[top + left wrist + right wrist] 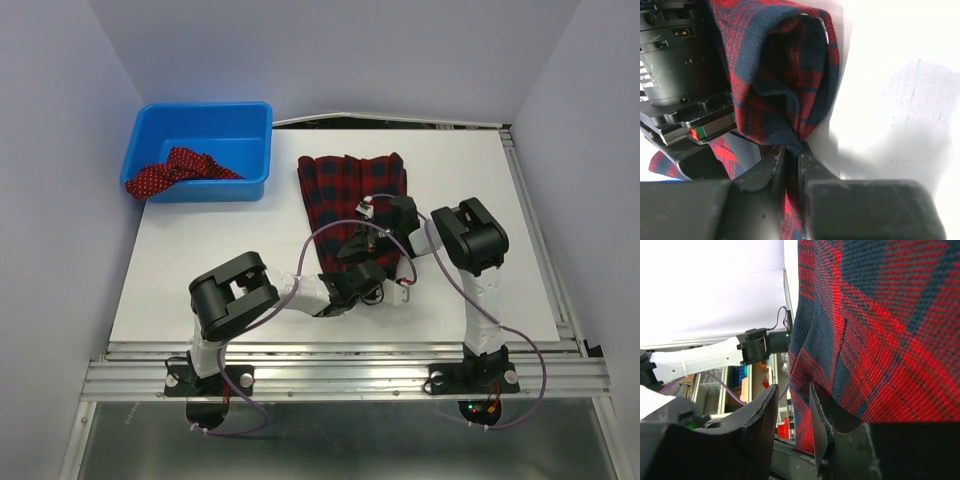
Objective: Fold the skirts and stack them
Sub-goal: Fold the skirt
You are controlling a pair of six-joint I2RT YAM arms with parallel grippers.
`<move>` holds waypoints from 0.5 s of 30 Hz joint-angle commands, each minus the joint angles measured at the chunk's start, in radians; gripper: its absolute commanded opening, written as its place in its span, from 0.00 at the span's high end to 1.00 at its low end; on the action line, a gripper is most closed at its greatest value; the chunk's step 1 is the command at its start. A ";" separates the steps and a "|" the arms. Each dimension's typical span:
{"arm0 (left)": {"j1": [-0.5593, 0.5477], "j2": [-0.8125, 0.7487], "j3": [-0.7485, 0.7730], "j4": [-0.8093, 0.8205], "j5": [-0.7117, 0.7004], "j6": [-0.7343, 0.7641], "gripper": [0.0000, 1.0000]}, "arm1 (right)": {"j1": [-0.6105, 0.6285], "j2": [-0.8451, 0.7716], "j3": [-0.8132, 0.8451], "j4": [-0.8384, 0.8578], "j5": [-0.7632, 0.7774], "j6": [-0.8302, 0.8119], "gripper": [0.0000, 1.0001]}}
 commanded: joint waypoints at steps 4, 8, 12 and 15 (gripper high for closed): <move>0.006 -0.098 0.092 -0.330 0.104 -0.119 1.00 | -0.008 -0.038 -0.050 -0.045 0.109 -0.049 0.50; -0.007 -0.137 0.141 -0.568 0.195 -0.203 1.00 | -0.057 -0.107 0.059 -0.077 0.116 -0.055 0.36; -0.010 -0.166 0.178 -0.711 0.313 -0.297 1.00 | -0.121 -0.115 0.246 -0.234 0.123 -0.192 0.31; -0.008 -0.206 0.201 -0.792 0.411 -0.340 1.00 | -0.143 -0.102 0.388 -0.384 0.155 -0.338 0.29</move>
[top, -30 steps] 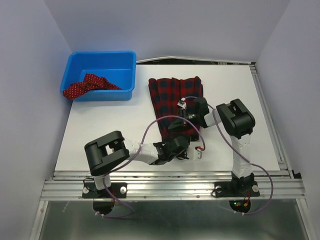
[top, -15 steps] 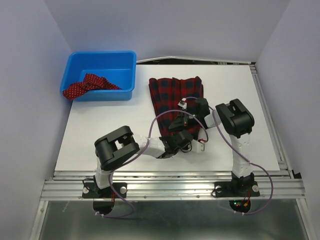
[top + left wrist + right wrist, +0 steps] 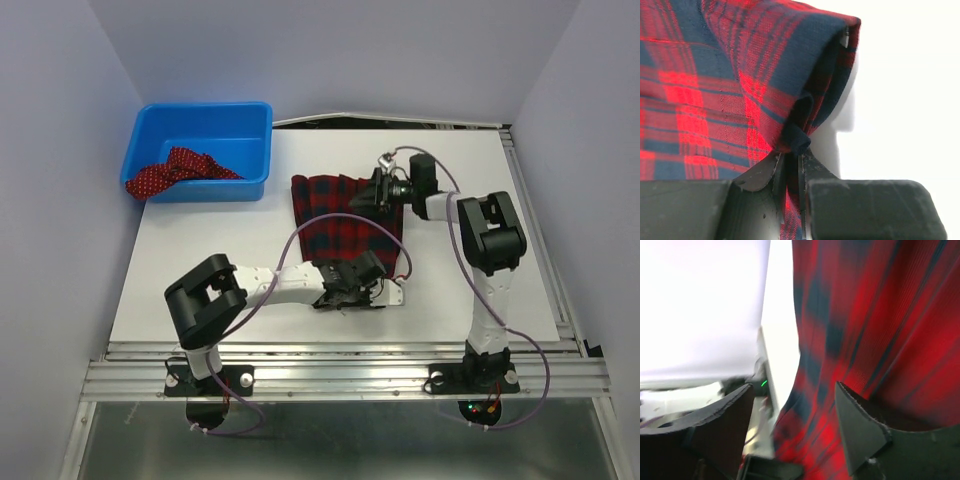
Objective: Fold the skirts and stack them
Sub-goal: Fold the skirt
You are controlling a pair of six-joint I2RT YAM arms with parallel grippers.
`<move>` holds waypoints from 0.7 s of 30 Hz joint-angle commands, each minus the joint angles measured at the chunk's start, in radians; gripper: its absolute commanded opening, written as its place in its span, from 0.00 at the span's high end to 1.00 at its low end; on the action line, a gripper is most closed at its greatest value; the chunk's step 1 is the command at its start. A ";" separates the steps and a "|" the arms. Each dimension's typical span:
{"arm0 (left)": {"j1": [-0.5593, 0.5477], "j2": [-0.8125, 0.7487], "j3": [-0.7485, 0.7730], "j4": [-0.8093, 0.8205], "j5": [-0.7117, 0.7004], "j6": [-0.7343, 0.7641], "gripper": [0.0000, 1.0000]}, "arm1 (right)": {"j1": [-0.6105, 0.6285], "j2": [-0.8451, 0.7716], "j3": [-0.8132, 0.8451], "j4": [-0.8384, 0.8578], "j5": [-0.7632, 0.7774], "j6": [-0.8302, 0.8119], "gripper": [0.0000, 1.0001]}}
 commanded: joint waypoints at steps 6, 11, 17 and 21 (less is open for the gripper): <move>-0.009 -0.140 0.109 -0.385 0.429 -0.098 1.00 | -0.032 0.053 0.408 -0.496 0.179 -0.523 0.22; -0.011 -0.147 0.192 -0.490 0.578 -0.096 1.00 | -0.032 0.125 0.499 -0.622 0.214 -0.667 0.21; -0.009 -0.140 0.311 -0.614 0.676 -0.082 1.00 | 0.023 0.184 0.511 -0.750 0.196 -0.853 0.27; 0.012 -0.118 0.386 -0.655 0.624 -0.078 1.00 | 0.068 0.152 0.398 -0.809 0.129 -0.933 0.47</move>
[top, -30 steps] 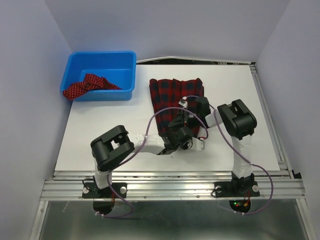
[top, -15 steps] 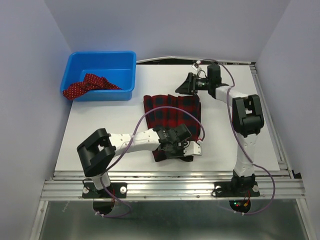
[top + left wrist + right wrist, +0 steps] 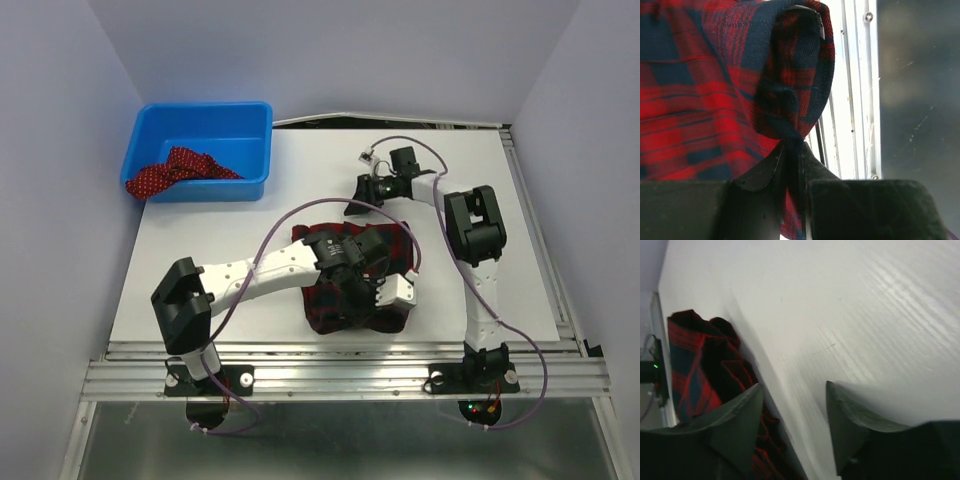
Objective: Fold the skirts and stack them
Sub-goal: Fold the skirt
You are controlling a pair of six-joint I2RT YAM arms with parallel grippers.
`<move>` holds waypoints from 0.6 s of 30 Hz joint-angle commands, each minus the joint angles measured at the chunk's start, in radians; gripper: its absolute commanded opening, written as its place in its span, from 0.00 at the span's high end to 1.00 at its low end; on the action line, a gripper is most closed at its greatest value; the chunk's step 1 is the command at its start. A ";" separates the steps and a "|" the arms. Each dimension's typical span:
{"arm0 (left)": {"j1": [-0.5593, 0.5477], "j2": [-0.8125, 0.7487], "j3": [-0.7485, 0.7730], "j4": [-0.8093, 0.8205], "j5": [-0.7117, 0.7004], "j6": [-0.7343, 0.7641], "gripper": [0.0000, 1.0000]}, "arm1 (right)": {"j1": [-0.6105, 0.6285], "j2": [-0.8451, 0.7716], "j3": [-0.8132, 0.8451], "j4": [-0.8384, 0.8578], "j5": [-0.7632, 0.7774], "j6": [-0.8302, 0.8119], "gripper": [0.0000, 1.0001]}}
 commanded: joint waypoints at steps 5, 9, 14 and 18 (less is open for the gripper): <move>0.128 0.034 0.240 -0.151 0.036 0.071 1.00 | 0.083 -0.089 -0.220 -0.083 -0.089 -0.144 0.62; 0.182 0.127 0.375 -0.235 0.005 0.144 1.00 | 0.115 -0.122 -0.280 -0.079 -0.117 -0.140 0.64; 0.236 0.268 0.563 -0.344 0.042 0.241 0.99 | 0.150 -0.148 -0.320 -0.066 -0.154 -0.120 0.64; 0.276 0.334 0.609 -0.343 0.012 0.281 0.98 | 0.159 -0.162 -0.343 -0.057 -0.175 -0.106 0.64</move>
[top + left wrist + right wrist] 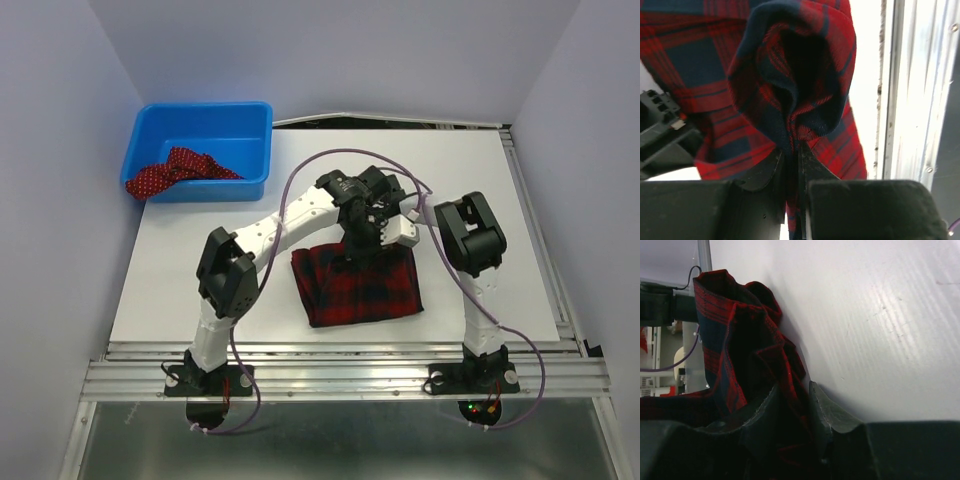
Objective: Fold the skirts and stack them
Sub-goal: Fold the skirt
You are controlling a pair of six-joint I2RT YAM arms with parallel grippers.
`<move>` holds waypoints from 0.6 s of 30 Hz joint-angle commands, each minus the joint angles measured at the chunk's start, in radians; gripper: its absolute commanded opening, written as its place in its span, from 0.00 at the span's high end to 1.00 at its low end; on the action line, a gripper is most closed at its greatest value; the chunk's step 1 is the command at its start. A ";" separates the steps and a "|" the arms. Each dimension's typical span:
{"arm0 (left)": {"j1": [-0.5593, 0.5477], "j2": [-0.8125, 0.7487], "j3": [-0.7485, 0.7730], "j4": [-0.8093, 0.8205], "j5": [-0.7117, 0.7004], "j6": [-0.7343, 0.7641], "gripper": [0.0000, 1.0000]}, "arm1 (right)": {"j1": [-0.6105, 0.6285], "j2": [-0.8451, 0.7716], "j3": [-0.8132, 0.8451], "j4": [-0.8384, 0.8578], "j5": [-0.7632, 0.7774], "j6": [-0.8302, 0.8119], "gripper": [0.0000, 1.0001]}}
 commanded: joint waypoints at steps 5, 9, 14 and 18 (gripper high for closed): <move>0.071 0.064 0.106 -0.022 -0.051 0.107 0.99 | 0.036 -0.052 -0.059 -0.024 -0.026 -0.002 0.64; 0.078 0.073 0.081 0.055 -0.088 0.106 1.00 | 0.045 -0.049 -0.061 -0.023 -0.033 -0.001 0.64; 0.081 0.042 -0.042 0.190 -0.137 0.107 0.99 | 0.045 -0.032 -0.059 -0.026 -0.053 0.006 0.63; 0.083 0.007 -0.159 0.364 -0.213 0.098 0.99 | 0.045 -0.021 -0.058 -0.024 -0.066 0.007 0.63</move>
